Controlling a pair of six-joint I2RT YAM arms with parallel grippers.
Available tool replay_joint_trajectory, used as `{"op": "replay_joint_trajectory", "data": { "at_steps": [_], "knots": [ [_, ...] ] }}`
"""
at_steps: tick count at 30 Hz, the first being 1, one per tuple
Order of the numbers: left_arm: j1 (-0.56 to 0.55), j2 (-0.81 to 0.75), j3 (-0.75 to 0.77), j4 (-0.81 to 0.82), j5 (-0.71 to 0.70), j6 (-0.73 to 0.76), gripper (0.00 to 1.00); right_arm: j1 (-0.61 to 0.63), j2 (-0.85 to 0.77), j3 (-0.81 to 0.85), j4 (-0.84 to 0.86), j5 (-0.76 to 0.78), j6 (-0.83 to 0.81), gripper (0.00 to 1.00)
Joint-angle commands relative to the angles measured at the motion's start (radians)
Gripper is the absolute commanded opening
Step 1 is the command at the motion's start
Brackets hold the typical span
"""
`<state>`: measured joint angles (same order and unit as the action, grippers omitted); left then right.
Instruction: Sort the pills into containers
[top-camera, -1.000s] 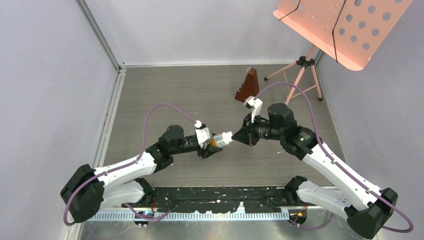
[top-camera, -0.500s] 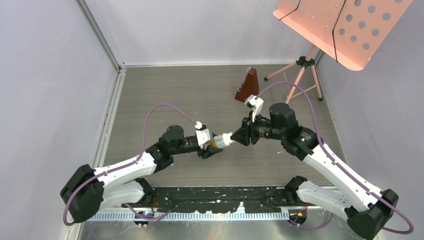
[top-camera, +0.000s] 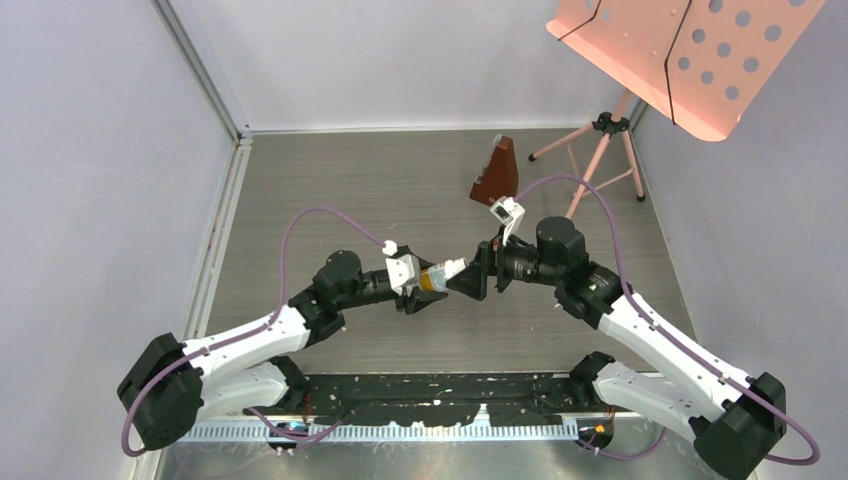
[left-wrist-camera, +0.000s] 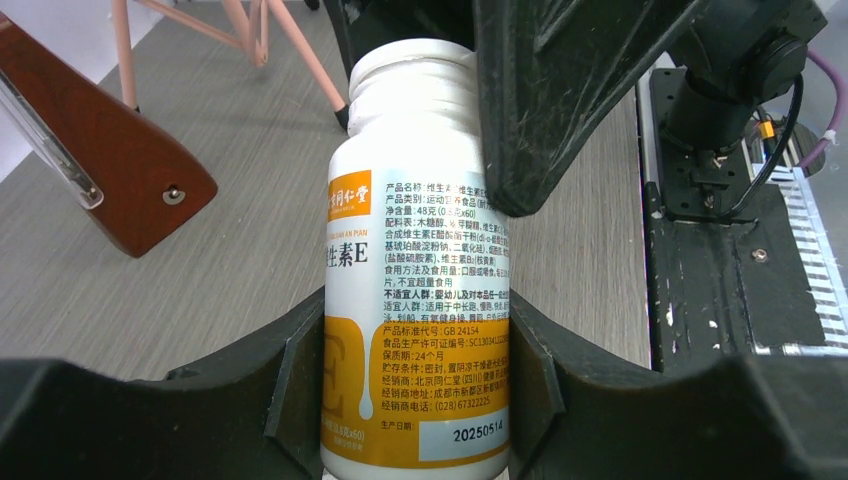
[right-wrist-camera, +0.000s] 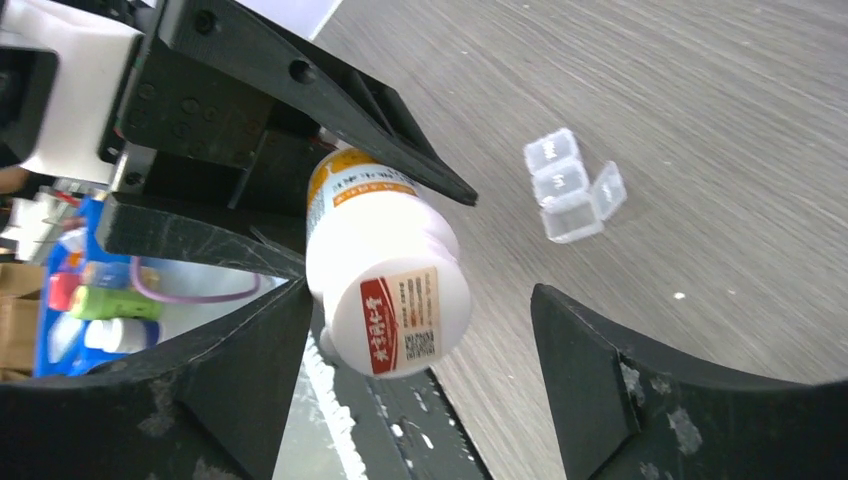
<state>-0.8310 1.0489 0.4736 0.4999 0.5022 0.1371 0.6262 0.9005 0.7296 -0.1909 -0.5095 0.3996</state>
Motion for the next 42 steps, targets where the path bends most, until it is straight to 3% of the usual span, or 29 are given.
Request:
{"op": "replay_joint_trajectory", "data": {
  "at_steps": [1, 4, 8, 9, 11, 13, 16, 23, 35, 36, 37, 38, 40, 41, 42],
  "knots": [
    [-0.003, 0.0, 0.028, 0.111, 0.026, -0.025, 0.02, -0.001, 0.02, -0.018, 0.239, -0.096, 0.138, 0.85],
    [-0.003, 0.021, 0.041, 0.115, 0.022, -0.031, 0.06, 0.013, 0.053, -0.008, 0.263, -0.091, 0.153, 0.8],
    [-0.003, 0.043, 0.054, 0.116, 0.015, -0.042, 0.16, 0.034, 0.078, 0.009, 0.254, -0.052, 0.153, 0.62],
    [-0.003, 0.047, 0.057, 0.12, 0.003, -0.047, 0.2, 0.04, 0.081, 0.016, 0.247, -0.046, 0.156, 0.51],
    [-0.003, 0.054, 0.059, 0.13, -0.028, -0.06, 0.34, 0.049, 0.089, 0.032, 0.22, -0.026, 0.157, 0.38],
    [-0.003, 0.063, 0.06, 0.152, -0.054, -0.074, 0.46, 0.06, 0.095, 0.05, 0.182, 0.015, 0.157, 0.3],
    [-0.004, 0.088, 0.064, 0.178, -0.087, -0.087, 0.56, 0.085, 0.107, 0.1, 0.099, 0.109, 0.169, 0.26],
    [-0.009, 0.141, 0.077, 0.239, -0.192, -0.131, 0.67, 0.142, 0.152, 0.196, -0.082, 0.293, 0.176, 0.26],
    [-0.011, 0.152, 0.052, 0.255, -0.24, -0.117, 0.61, 0.153, 0.211, 0.31, -0.274, 0.45, 0.195, 0.25],
    [-0.011, 0.158, 0.054, 0.256, -0.236, -0.118, 0.56, 0.154, 0.219, 0.317, -0.285, 0.448, 0.195, 0.26],
    [-0.011, 0.162, 0.058, 0.256, -0.231, -0.118, 0.37, 0.154, 0.224, 0.322, -0.292, 0.45, 0.198, 0.28],
    [-0.011, 0.167, 0.06, 0.254, -0.225, -0.117, 0.24, 0.154, 0.234, 0.333, -0.306, 0.454, 0.198, 0.3],
    [-0.011, 0.172, 0.059, 0.253, -0.214, -0.116, 0.03, 0.153, 0.235, 0.338, -0.31, 0.452, 0.196, 0.47],
    [-0.011, 0.172, 0.055, 0.253, -0.214, -0.117, 0.0, 0.153, 0.231, 0.332, -0.298, 0.454, 0.195, 0.62],
    [-0.012, 0.172, 0.05, 0.256, -0.215, -0.117, 0.0, 0.151, 0.216, 0.327, -0.291, 0.463, 0.193, 0.7]
  ]
}}
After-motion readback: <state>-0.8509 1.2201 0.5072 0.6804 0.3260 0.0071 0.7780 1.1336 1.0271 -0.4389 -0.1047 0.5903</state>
